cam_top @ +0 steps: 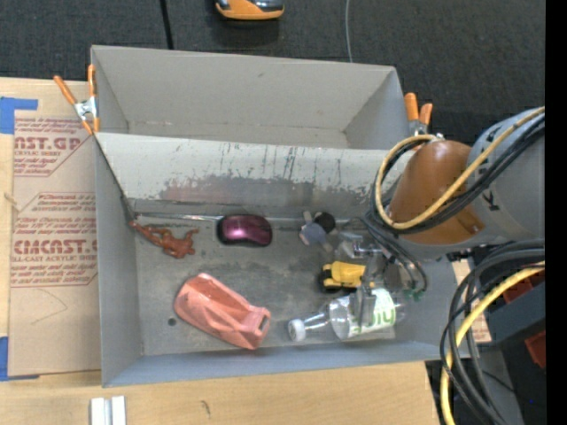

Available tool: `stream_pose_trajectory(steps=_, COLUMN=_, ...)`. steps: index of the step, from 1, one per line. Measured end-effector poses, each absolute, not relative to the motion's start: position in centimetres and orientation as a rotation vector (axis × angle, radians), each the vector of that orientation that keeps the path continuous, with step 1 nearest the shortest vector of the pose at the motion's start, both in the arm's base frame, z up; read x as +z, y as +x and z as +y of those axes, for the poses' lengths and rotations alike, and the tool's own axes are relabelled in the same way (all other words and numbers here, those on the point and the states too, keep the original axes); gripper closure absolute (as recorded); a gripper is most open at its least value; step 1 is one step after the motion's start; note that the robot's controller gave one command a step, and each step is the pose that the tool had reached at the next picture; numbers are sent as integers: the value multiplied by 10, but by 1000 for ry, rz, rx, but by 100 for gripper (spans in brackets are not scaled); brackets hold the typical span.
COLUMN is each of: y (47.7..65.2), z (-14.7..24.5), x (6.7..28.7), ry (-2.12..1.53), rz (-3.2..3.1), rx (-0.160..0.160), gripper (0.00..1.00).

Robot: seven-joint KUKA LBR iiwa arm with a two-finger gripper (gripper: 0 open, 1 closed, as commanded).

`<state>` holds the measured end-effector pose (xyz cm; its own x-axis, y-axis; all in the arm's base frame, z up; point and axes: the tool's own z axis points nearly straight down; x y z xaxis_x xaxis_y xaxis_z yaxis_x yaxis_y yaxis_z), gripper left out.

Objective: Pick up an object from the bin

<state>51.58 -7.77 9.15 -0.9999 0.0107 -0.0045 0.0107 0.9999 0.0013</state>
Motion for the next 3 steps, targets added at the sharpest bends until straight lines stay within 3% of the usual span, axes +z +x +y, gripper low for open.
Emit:
stream_pose_trajectory(steps=1, y=524, z=-75, x=84, ry=-1, rz=3115, rx=8, gripper=100)
stream_pose_trajectory(steps=2, y=524, z=-75, x=84, ry=-1, rz=3115, rx=7, gripper=100)
stream_pose_trajectory(steps=3, y=511, z=-60, x=204, ry=0, rz=3139, rx=1, gripper=100)
